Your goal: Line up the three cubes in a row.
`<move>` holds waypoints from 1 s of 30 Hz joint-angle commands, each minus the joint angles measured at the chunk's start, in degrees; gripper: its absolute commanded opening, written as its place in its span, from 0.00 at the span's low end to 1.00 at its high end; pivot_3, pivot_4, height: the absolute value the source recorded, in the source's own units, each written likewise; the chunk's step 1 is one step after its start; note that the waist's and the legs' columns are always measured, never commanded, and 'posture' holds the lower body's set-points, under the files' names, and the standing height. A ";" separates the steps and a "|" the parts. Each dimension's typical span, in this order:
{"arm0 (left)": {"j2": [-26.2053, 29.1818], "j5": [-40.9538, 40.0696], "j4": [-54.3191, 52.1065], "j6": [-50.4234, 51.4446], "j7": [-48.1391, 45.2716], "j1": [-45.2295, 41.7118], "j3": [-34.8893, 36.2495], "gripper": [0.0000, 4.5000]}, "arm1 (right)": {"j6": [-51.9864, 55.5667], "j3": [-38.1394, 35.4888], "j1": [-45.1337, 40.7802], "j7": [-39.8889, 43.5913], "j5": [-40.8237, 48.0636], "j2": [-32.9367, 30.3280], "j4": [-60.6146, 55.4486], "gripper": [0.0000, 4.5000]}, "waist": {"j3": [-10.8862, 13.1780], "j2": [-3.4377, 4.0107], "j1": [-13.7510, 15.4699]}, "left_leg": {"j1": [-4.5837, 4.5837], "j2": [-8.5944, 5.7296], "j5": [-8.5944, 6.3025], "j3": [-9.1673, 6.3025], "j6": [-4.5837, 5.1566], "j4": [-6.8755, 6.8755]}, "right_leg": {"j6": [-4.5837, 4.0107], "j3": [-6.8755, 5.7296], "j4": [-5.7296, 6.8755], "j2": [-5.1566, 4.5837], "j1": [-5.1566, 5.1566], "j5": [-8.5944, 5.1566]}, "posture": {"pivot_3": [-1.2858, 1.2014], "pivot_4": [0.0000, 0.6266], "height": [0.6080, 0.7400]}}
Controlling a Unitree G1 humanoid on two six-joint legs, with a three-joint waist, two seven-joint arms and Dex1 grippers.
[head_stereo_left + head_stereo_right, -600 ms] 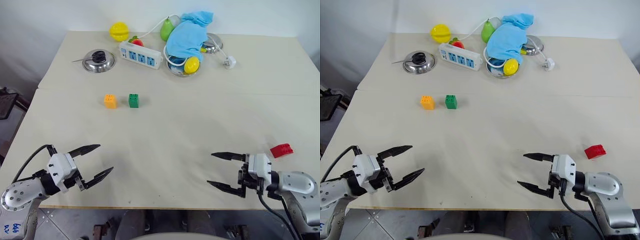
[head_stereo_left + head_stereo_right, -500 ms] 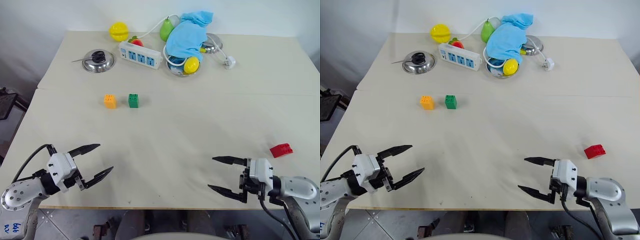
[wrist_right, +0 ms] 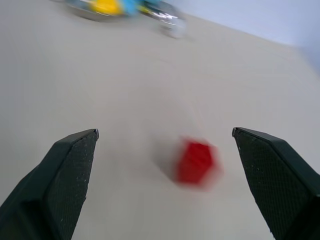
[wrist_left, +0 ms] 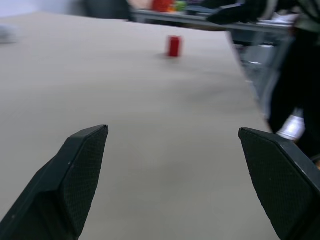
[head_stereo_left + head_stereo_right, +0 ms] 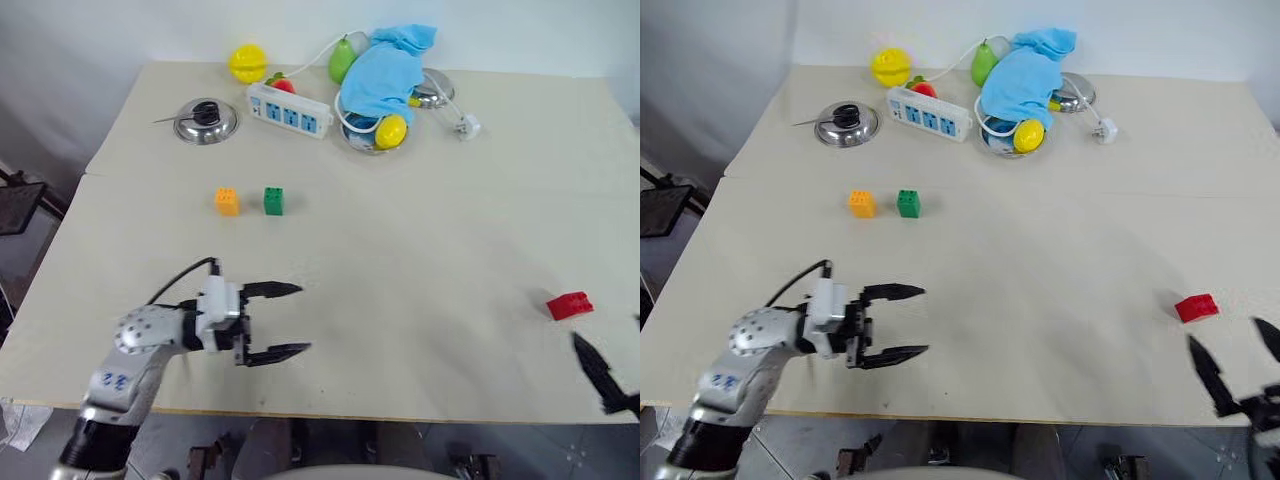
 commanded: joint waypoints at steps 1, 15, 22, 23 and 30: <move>-0.02 1.00 2.03 -0.28 -4.06 -2.47 -3.34 0.98 | 0.78 -2.46 1.67 -0.17 1.45 0.01 3.00 1.00 | -0.02 0.04 -0.76 | 0.04 0.02 0.00 0.05 -0.01 -0.02 | 0.00 0.05 0.00 0.04 0.00 0.00 | 0.52 0.24 1.00; -0.23 2.74 4.79 -2.56 -3.83 -3.57 -2.44 0.98 | 29.95 5.81 -20.11 0.35 2.65 -29.28 16.98 1.00 | -0.01 0.10 -0.79 | 0.45 0.31 0.01 0.24 0.00 -0.04 | -0.23 0.81 0.06 -0.19 0.00 -0.12 | 0.52 0.24 1.00; -0.40 3.37 5.57 -3.48 -2.81 -3.66 -1.81 1.00 | 34.95 12.21 -27.89 1.24 -0.15 -30.95 20.96 0.86 | -0.05 0.19 0.10 | -0.16 0.08 0.02 -0.01 0.07 0.11 | -0.13 -0.04 0.12 -0.15 -0.17 -0.07 | 0.52 0.24 1.00; -0.26 3.43 5.92 -3.69 -2.81 -3.70 -1.57 1.00 | 35.78 12.41 -28.35 1.21 0.03 -30.63 20.39 0.78 | -0.05 0.18 0.10 | -0.18 0.02 0.03 -0.01 0.11 0.12 | -0.07 -0.03 0.08 -0.16 -0.15 -0.04 | 0.52 0.24 1.00; -0.44 2.45 9.25 -5.01 -2.12 -4.64 1.22 1.00 | 33.86 12.40 -28.41 6.81 0.95 -30.12 13.34 0.33 | -0.04 0.17 -0.02 | -0.15 0.01 0.05 -0.02 0.19 0.21 | 0.10 -0.03 0.00 -0.17 -0.02 0.06 | 0.52 0.24 1.00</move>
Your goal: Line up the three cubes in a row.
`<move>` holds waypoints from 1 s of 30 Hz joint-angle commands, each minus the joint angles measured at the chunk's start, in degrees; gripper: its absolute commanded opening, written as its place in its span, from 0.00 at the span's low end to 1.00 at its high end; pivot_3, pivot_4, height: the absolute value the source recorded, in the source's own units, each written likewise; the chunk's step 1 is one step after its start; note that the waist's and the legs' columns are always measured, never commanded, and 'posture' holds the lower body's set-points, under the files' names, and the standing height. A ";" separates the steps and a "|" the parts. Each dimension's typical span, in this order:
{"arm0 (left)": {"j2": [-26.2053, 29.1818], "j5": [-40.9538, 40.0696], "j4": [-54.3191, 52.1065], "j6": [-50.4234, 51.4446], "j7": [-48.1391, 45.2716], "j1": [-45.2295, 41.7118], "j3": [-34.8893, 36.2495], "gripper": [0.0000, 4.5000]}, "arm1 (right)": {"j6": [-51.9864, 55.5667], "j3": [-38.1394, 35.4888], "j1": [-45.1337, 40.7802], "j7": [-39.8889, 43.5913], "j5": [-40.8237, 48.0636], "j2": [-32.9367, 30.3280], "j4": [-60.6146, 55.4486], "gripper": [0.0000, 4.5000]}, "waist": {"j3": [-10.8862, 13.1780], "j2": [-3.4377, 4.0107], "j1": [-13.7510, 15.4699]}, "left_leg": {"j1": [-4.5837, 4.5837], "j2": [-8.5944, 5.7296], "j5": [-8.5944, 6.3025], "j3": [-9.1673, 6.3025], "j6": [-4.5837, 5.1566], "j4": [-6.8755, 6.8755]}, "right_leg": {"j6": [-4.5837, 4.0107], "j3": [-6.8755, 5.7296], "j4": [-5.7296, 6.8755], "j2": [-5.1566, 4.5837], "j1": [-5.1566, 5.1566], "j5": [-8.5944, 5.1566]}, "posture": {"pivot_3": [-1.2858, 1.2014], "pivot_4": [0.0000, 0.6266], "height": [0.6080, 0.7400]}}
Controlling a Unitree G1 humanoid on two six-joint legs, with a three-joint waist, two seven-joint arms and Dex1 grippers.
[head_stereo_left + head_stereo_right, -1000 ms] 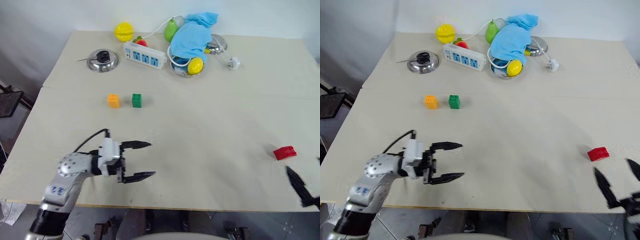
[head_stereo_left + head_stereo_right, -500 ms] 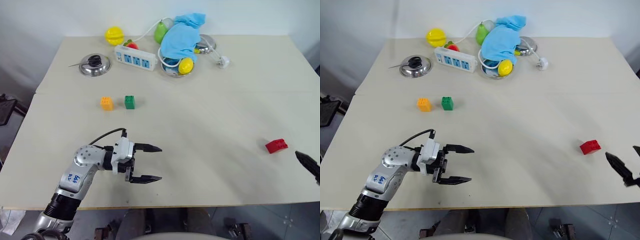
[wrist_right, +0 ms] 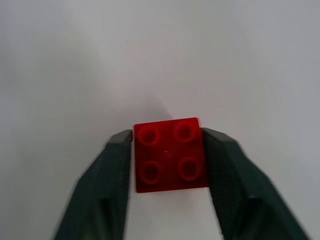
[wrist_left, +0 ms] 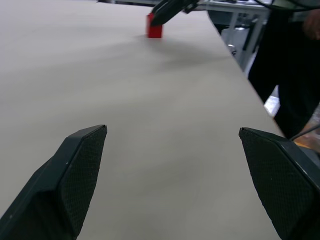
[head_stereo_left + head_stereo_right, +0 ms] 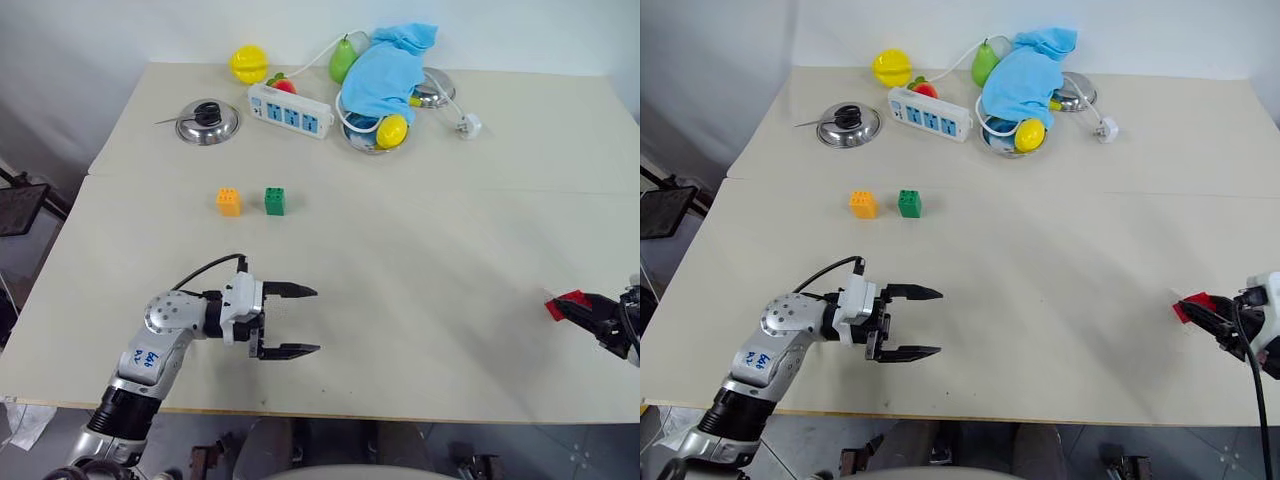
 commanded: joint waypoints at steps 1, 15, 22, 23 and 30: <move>-0.31 -1.85 0.59 -0.76 0.45 -0.49 3.30 1.00 | -3.99 -0.82 -0.05 8.03 1.44 -1.81 -6.82 0.33 | 0.00 0.01 -0.06 | 0.00 0.00 0.00 0.01 0.00 0.01 | 0.02 0.01 0.00 0.00 0.00 0.01 | 0.52 0.24 1.00; 1.28 -2.81 0.51 -0.72 -0.03 2.65 8.20 1.00 | -29.49 40.16 -45.20 41.40 -16.94 1.62 17.53 0.33 | 0.20 -0.29 -1.33 | -0.07 0.08 0.04 -0.18 -0.08 0.26 | 0.02 -0.15 0.08 0.03 0.05 0.01 | 0.52 0.24 1.00; 3.26 -3.55 -1.95 0.42 0.83 5.50 10.87 1.00 | -40.90 44.11 -54.24 47.63 -21.29 9.64 34.89 0.33 | 0.21 -0.29 -1.72 | -0.17 -0.08 0.01 -0.22 -0.02 0.21 | 0.03 -0.23 0.00 -0.05 0.04 0.02 | 0.52 0.24 1.00; 3.69 -3.62 -2.28 0.46 1.03 6.02 11.43 1.00 | -41.91 45.14 -55.41 48.30 -22.06 10.18 37.18 0.33 | 0.21 -0.28 -1.86 | -0.16 -0.06 0.01 -0.21 -0.02 0.21 | 0.04 -0.23 0.01 -0.04 0.05 0.02 | 0.52 0.24 1.00; 5.23 -4.75 -4.06 2.57 1.94 8.01 13.87 1.00 | -48.63 46.24 -60.00 48.62 -24.56 12.59 45.78 0.68 | 0.21 -0.27 -2.24 | -0.05 0.04 0.04 -0.19 -0.06 0.29 | 0.03 -0.16 0.13 0.01 0.11 0.02 | 0.52 0.24 1.00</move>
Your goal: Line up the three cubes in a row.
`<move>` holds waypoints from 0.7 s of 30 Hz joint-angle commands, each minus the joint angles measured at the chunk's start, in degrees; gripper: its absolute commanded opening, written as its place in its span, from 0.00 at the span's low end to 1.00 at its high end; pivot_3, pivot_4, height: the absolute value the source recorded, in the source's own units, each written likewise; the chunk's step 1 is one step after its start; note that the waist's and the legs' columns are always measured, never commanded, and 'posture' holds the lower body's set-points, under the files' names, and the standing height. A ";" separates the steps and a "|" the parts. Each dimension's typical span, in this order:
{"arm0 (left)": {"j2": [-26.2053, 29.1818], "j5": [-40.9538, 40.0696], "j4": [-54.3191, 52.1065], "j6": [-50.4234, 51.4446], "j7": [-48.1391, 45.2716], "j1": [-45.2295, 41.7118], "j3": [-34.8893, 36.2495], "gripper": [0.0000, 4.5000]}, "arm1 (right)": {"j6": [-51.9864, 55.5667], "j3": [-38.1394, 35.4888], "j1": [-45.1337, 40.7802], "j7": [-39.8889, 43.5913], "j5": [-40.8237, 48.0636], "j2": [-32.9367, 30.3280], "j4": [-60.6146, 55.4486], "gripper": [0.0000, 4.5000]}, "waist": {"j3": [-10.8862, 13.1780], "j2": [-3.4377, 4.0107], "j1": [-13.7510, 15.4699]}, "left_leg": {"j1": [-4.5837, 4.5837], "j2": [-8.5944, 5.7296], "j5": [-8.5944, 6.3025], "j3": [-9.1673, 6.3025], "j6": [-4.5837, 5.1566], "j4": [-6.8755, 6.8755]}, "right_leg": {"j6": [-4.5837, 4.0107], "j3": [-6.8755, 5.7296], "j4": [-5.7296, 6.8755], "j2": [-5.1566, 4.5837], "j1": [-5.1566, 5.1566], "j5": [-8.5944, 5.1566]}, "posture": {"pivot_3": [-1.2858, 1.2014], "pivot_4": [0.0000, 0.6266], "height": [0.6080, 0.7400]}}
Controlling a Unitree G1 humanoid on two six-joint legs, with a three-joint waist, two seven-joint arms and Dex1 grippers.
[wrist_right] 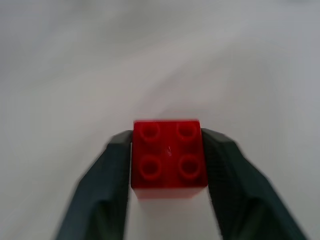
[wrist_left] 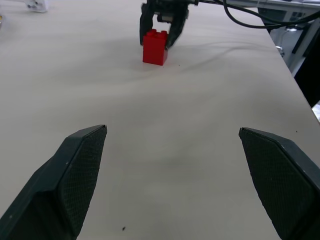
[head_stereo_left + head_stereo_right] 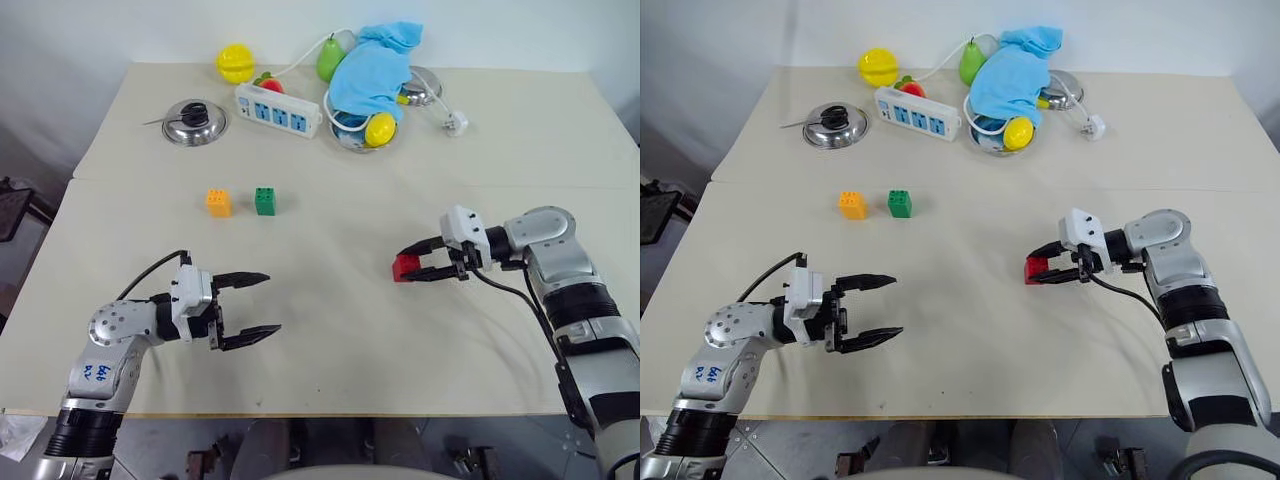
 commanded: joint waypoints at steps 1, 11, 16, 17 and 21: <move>1.10 -1.66 -2.50 1.08 0.79 1.12 2.39 1.00 | -3.71 -1.28 -1.43 3.63 0.64 -0.02 1.20 0.75 | 0.01 0.01 -0.15 | 0.00 0.01 0.00 -0.01 -0.01 -0.01 | 0.00 0.00 0.00 0.00 0.00 0.00 | 0.52 0.24 1.00; -4.07 -2.84 -0.70 -3.14 15.12 13.86 22.15 1.00 | 4.61 -19.09 14.27 -0.07 19.67 -6.11 -21.36 0.99 | 0.03 0.05 -0.60 | -0.02 0.06 -0.06 -0.11 -0.08 -0.16 | -0.02 -0.06 -0.10 -0.01 -0.02 -0.01 | 0.52 0.24 1.00; -9.40 -2.12 0.16 -6.07 23.38 20.93 29.90 1.00 | 14.56 -28.76 29.99 -16.61 27.01 -1.95 -37.38 0.99 | 0.08 -0.05 -0.34 | 0.02 0.04 -0.12 -0.01 -0.06 -0.11 | -0.02 -0.01 -0.11 -0.04 0.01 -0.01 | 0.52 0.24 1.00; -10.39 -1.64 -0.01 -6.72 24.98 22.03 30.87 1.00 | 14.82 -30.51 33.42 -20.03 27.89 0.28 -39.80 0.99 | 0.08 -0.05 -0.22 | 0.02 0.04 -0.12 0.01 -0.06 -0.09 | -0.01 0.02 -0.09 -0.06 0.00 0.00 | 0.52 0.24 1.00; -12.85 -2.94 -3.33 -5.48 29.20 23.38 31.47 1.00 | 10.70 -33.33 42.67 -26.11 26.47 7.24 -43.92 0.99 | 0.03 -0.14 0.80 | 0.11 0.10 -0.24 0.05 -0.28 -0.09 | 0.00 0.08 -0.05 -0.08 -0.01 0.00 | 0.52 0.24 1.00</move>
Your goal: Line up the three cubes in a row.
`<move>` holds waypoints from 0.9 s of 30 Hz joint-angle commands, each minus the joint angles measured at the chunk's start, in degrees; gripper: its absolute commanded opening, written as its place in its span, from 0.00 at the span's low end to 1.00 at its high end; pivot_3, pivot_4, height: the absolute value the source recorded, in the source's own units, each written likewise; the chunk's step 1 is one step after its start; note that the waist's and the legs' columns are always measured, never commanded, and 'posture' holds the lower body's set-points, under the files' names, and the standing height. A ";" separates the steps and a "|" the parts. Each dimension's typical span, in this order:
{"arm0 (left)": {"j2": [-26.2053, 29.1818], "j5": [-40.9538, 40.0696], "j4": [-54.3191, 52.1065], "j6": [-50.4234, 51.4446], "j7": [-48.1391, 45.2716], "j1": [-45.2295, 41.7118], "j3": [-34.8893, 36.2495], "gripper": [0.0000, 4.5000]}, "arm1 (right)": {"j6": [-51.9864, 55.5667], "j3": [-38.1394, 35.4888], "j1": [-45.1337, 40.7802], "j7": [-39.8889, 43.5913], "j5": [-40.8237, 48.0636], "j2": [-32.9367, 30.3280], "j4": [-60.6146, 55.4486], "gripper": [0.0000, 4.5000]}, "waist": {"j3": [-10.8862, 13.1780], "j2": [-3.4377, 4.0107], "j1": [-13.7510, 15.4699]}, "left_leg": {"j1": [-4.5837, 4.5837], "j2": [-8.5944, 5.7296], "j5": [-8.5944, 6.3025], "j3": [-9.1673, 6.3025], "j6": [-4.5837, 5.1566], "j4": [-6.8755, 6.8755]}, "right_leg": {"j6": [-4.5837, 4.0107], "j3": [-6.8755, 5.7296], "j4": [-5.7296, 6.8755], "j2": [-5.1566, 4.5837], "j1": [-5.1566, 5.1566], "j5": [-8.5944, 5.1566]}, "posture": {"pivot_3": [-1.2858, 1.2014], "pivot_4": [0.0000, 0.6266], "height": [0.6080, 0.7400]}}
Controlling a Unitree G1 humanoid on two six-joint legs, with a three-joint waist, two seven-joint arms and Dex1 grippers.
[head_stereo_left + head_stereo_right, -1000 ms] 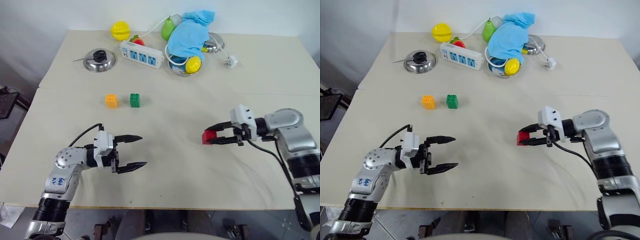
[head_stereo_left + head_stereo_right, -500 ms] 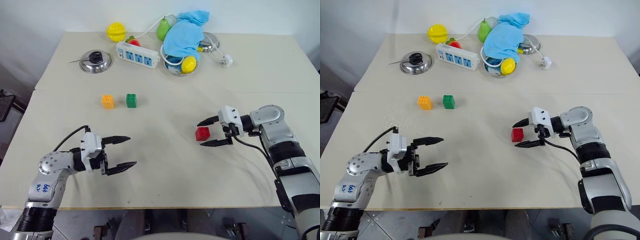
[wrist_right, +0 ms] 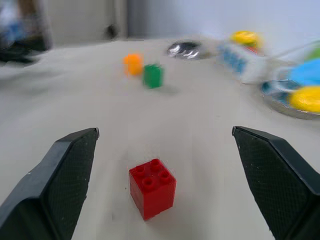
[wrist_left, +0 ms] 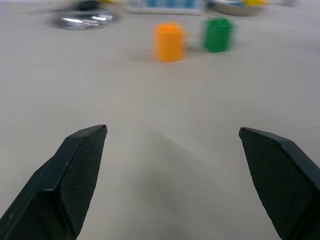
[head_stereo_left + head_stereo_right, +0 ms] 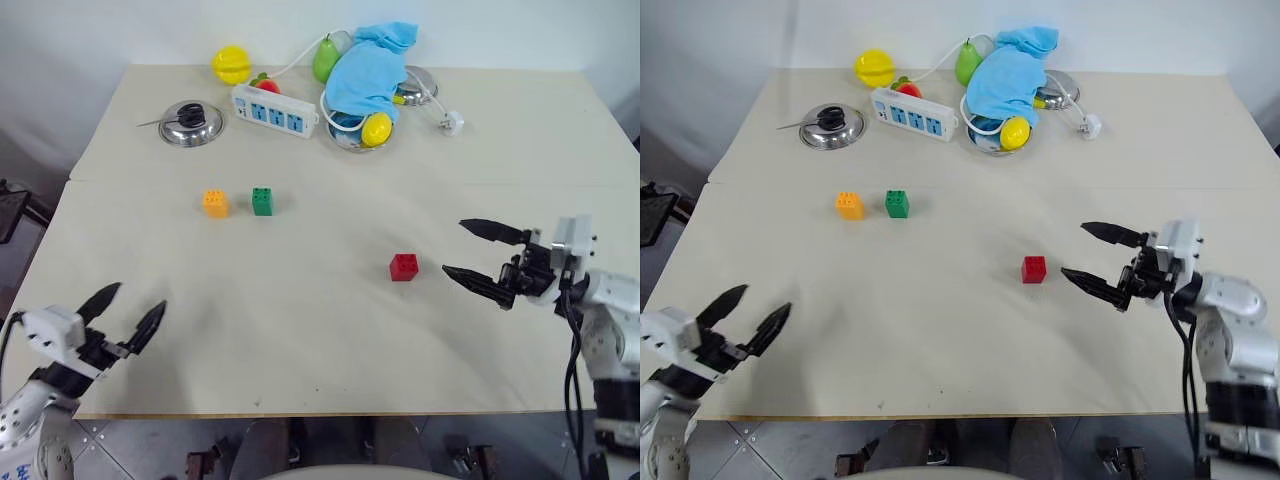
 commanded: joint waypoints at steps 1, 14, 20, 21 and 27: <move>-1.35 -2.06 -4.90 1.33 4.24 -0.38 0.57 1.00 | -4.25 -2.51 4.69 -4.54 -0.55 4.28 -3.55 0.99 | 0.00 0.00 0.42 | 0.00 -0.02 -0.06 0.00 -0.10 0.00 | 0.00 0.02 0.00 -0.03 -0.02 0.00 | 0.52 0.24 1.00; -0.71 5.14 -15.63 27.31 21.38 -24.74 -23.38 1.00 | -5.84 -2.11 3.20 -5.65 -1.31 2.72 -4.27 0.99 | -0.04 0.12 0.15 | 0.00 -0.14 0.13 0.01 0.23 -0.05 | -0.03 0.07 0.10 0.08 -0.05 0.00 | 0.52 0.24 1.00; -9.35 15.16 -9.23 36.70 37.00 -35.96 -30.68 1.00 | -1.84 -0.21 1.12 -6.50 -0.14 1.97 -7.84 0.99 | -0.02 0.06 0.70 | -0.03 -0.13 0.19 0.02 0.31 0.03 | 0.00 0.05 0.07 0.15 0.03 0.02 | 0.52 0.24 1.00; -10.98 15.49 -8.45 39.17 38.81 -37.63 -30.74 1.00 | -1.26 0.00 1.05 -6.71 -0.09 2.01 -8.37 0.99 | -0.02 0.06 0.95 | -0.03 -0.13 0.20 0.03 0.33 0.04 | 0.03 0.07 0.06 0.15 0.03 0.03 | 0.52 0.24 1.00; -15.65 19.98 -1.68 39.88 41.11 -44.31 -35.38 1.00 | 0.25 -0.76 1.89 -8.03 0.48 2.56 -11.18 0.99 | 0.01 0.00 1.86 | -0.10 -0.15 0.20 0.01 0.32 0.03 | 0.03 0.03 0.01 0.14 -0.01 0.03 | 0.52 0.24 1.00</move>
